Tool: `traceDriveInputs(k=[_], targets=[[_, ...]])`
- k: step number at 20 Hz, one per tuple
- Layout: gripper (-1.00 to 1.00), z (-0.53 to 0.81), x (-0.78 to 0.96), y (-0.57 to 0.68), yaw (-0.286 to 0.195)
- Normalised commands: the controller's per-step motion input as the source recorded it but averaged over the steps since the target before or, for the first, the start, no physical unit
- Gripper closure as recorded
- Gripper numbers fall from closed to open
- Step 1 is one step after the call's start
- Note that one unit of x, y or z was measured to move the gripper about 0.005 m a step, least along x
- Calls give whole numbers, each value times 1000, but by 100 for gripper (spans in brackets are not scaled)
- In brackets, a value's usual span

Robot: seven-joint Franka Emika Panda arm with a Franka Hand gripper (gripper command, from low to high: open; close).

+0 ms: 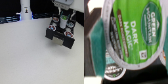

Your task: Open the kcup holder, insert the kcup into the holder, and close the kcup holder

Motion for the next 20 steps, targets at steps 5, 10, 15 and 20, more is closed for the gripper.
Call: traceDriveInputs(k=[5, 10, 15, 20], targets=[[100, -130, -36, -92, -7], [100, -184, 1, -55, -2], [100, -223, -48, -66, -6], [100, 146, -34, 58, 4]])
